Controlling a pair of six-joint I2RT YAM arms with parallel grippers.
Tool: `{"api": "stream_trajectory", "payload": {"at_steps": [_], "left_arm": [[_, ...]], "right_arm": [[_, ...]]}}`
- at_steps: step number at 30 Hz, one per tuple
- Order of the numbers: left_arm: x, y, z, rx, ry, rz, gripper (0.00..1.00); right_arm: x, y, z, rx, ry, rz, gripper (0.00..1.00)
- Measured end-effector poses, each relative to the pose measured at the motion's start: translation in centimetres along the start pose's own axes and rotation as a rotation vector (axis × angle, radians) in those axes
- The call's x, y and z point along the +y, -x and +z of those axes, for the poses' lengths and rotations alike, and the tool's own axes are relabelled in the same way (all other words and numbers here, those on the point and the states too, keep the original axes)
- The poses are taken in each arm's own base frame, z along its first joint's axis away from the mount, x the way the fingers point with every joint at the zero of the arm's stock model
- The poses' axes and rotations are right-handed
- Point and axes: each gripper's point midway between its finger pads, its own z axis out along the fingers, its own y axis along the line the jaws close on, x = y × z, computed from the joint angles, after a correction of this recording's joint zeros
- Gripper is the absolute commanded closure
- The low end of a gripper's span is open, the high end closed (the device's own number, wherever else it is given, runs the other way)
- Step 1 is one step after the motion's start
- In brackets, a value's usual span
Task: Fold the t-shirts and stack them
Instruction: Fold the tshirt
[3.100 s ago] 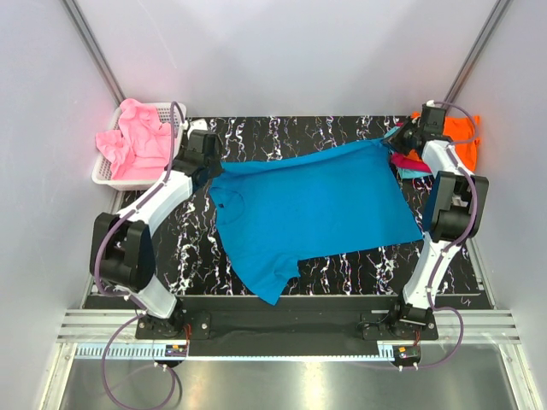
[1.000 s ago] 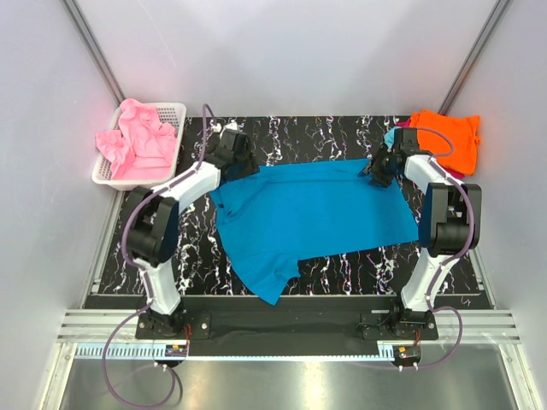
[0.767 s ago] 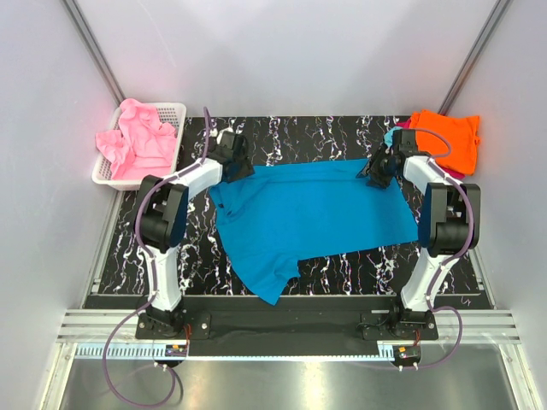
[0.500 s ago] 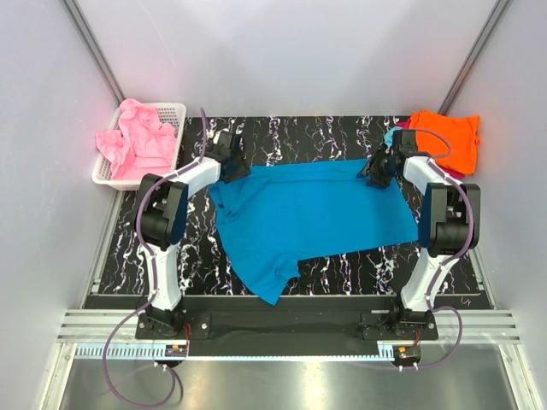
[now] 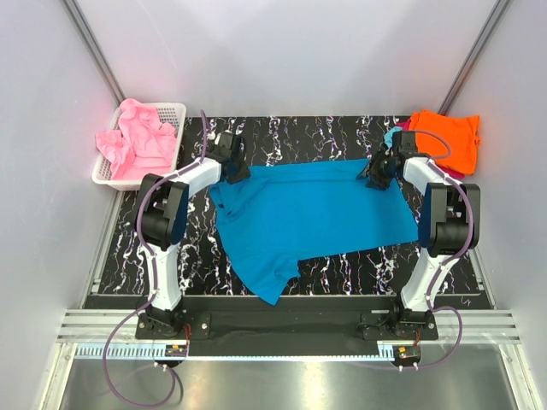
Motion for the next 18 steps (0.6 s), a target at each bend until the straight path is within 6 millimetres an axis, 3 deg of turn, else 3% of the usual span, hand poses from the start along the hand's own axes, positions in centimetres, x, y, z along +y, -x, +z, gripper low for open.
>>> {"api": "stream_trajectory", "payload": {"at_steps": [7,11,18], "left_arm": [[1.2,-1.8,0.2,0.046,0.029,-0.001,0.71],[1.2,-2.2,0.2,0.060,0.025,-0.007,1.00],[0.7,-2.5,-0.8,0.067,0.002,-0.001,1.00]], "right_arm": [[-0.3,-0.4,0.1,0.009,-0.006,0.003,0.50],[-0.4,-0.6,0.2,0.013,-0.008,0.005,0.50],[-0.6,-1.1,0.3,0.024,-0.013,0.006,0.51]]}}
